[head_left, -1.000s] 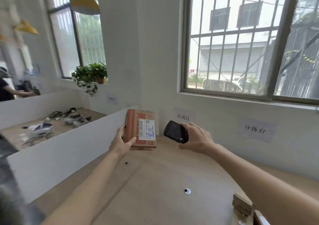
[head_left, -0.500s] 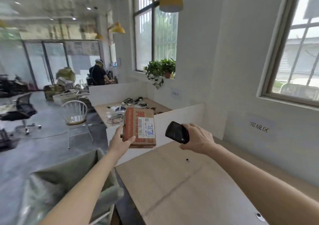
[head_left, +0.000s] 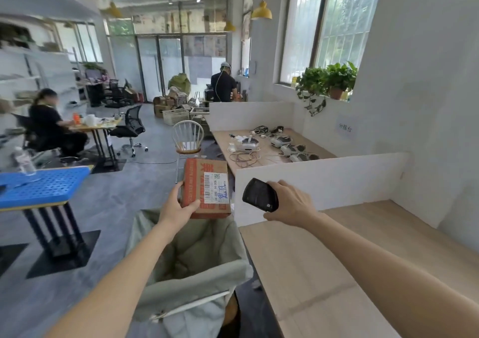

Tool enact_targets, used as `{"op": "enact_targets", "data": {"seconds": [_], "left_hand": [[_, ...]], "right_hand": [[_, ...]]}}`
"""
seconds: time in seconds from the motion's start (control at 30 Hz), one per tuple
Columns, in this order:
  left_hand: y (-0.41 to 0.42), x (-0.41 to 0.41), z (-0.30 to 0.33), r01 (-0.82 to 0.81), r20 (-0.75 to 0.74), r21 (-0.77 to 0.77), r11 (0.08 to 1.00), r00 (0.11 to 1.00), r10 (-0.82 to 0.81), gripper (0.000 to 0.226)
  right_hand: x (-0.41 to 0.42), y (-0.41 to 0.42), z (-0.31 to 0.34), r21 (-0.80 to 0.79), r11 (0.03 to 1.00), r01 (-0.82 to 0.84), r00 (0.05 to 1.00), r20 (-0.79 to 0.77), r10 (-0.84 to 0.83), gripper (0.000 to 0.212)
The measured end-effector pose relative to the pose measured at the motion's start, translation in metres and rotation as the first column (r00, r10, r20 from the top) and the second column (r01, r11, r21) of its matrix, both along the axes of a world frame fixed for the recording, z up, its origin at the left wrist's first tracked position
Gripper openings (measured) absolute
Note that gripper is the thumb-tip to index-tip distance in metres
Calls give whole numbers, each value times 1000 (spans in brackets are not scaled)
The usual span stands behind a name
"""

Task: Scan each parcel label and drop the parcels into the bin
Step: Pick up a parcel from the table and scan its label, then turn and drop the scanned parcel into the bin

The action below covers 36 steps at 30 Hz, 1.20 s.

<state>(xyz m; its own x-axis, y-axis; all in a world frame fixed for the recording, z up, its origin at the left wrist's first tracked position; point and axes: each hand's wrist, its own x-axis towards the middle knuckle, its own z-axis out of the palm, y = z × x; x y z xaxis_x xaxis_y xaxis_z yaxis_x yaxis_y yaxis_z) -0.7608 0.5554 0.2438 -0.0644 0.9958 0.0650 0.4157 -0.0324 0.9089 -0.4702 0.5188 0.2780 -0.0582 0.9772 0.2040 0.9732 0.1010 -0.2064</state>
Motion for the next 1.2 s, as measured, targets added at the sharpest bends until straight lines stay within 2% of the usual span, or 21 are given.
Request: {"op": "enact_targets", "data": {"seconds": [0.2, 0.37, 0.5, 0.63, 0.9, 1.2], "left_hand": [[65, -48, -24, -134, -11, -49, 990, 991, 133, 75], [127, -70, -52, -187, -56, -114, 976, 982, 182, 75], [161, -80, -90, -234, -81, -166, 958, 972, 223, 72], [181, -99, -140, -263, -107, -267, 927, 964, 243, 78], [224, -124, -243, -197, -59, -444, 874, 980, 191, 82], [228, -143, -355, -101, 13, -624, 775, 990, 140, 82]], "right_hand": [[-44, 98, -35, -37, 992, -125, 992, -21, 124, 69], [-68, 184, -68, -52, 979, -198, 980, -35, 196, 63], [-85, 241, -103, -91, 963, -254, 967, -42, 252, 71], [-103, 279, -145, -165, 946, -278, 961, -62, 271, 79], [-141, 322, -240, -294, 923, -246, 967, -11, 254, 76], [-165, 334, -335, -435, 881, -185, 978, 9, 210, 81]]}}
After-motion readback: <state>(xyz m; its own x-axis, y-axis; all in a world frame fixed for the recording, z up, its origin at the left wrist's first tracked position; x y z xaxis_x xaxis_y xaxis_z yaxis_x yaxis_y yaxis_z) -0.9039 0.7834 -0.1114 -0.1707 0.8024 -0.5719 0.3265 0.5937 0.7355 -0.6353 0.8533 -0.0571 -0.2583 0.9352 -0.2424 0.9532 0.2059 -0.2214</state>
